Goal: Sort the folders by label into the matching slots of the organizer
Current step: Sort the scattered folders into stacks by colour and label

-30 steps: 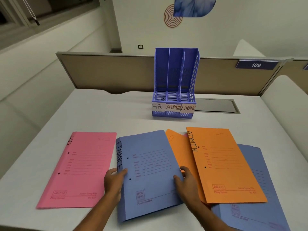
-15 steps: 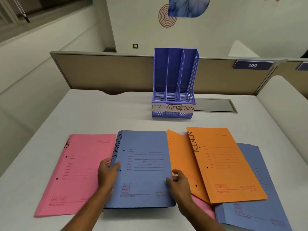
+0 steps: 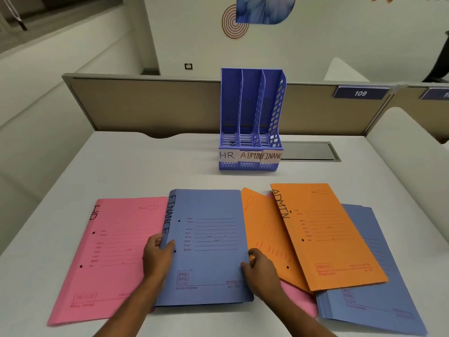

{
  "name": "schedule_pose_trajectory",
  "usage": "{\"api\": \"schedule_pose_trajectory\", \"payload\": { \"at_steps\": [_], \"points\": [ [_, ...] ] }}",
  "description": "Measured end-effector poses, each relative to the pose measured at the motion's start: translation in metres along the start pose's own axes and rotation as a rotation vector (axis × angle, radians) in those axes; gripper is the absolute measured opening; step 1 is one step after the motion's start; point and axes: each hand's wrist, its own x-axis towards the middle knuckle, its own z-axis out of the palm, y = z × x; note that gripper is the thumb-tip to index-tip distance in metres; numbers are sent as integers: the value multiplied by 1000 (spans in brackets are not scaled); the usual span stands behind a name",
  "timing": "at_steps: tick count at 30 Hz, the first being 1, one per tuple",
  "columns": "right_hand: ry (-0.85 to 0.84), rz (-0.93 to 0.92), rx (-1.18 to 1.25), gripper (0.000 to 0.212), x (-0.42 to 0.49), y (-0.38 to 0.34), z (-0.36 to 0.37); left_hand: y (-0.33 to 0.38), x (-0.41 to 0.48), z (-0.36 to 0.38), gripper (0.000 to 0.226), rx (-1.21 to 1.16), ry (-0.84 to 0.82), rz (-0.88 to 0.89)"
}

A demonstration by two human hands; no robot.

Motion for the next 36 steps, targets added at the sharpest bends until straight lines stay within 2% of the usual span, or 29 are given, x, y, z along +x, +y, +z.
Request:
{"api": "schedule_pose_trajectory", "payload": {
  "at_steps": [5,11,15,19,23,27,31,36],
  "points": [
    [71,-41,-249,36,-3,5,-15,4,-7,1,24,46,47,58],
    [316,-144,-167,36,-8,23,-50,18,-35,25,32,91,21,199],
    [443,-199,-206,37,-3,45,-78,26,-69,57,22,73,-89,219],
    [407,-152,-300,50,1,69,-95,34,-110,96,6,-5,-247,23],
    [268,-139,-476,64,3,92,-97,36,-149,131,11,-132,-351,-292],
    [207,-151,-523,67,8,106,-101,37,-171,158,17,-213,-351,-537],
    [187,-190,-525,64,11,115,-104,35,-177,177,16,-276,-273,-600],
    [207,-149,-486,62,17,125,-113,33,-180,195,13,-299,-156,-598]
  ]
}}
